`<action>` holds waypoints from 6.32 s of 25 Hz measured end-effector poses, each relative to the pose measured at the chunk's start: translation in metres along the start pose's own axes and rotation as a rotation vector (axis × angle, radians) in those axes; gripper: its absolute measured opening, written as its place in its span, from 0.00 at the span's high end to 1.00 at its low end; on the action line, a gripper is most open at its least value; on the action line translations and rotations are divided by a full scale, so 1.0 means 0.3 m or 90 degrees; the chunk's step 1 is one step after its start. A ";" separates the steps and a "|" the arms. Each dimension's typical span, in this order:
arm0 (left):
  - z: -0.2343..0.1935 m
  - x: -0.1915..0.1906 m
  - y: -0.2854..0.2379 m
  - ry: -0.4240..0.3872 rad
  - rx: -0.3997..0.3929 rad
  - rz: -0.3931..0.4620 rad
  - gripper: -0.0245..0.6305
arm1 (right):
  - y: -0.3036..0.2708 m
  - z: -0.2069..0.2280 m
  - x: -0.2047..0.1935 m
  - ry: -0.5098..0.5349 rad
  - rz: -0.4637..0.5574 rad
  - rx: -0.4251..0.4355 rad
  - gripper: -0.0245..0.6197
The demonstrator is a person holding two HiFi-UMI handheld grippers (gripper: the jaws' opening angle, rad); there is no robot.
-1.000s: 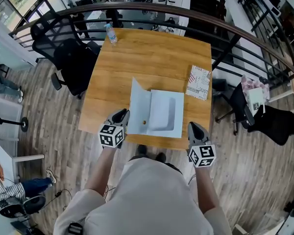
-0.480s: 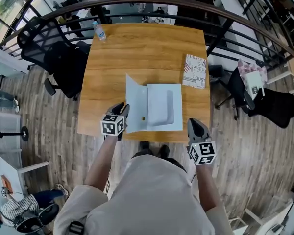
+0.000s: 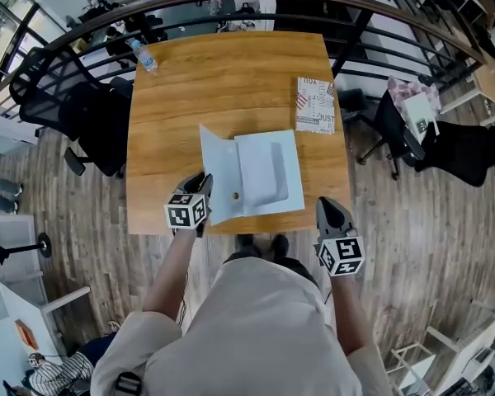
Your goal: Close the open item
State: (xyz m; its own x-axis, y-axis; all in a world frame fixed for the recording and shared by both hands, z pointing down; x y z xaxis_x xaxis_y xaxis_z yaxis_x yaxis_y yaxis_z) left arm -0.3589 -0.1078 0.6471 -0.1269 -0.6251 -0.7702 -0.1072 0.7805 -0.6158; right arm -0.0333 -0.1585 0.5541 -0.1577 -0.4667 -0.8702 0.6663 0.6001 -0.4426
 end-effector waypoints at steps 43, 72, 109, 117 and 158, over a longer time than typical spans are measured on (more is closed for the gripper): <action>0.540 0.073 -0.384 -0.095 -0.170 -0.085 0.76 | 0.133 0.274 -0.099 -0.092 0.000 -0.088 0.96; 0.735 -0.084 -0.732 -0.176 -0.209 -0.199 0.77 | 0.114 0.440 -0.270 -0.192 -0.037 -0.124 0.96; 0.790 -0.264 -0.945 -0.169 -0.193 -0.281 0.76 | 0.091 0.577 -0.405 -0.270 -0.082 -0.135 0.96; 0.773 -0.266 -0.962 -0.075 -0.186 -0.286 0.80 | 0.075 0.579 -0.395 -0.262 -0.085 -0.119 0.96; 0.719 0.129 -0.257 -0.005 -0.114 0.023 0.93 | 0.147 0.373 -0.066 -0.083 -0.006 0.044 0.96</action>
State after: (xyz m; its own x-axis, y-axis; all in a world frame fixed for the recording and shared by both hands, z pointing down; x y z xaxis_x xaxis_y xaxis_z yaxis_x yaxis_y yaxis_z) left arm -0.1428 -0.1912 0.6289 -0.1263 -0.5955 -0.7934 -0.2759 0.7893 -0.5485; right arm 0.0809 -0.1955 0.5761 -0.0708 -0.5550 -0.8288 0.7141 0.5519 -0.4306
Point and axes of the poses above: the fingertips, and each gripper's own axes: y backward along the fingers, z to its right, x out of its top, the point moved 1 cm from there along y, backward along the fingers, and after that the axes turned 7 degrees about -y, right-handed, at the moved point
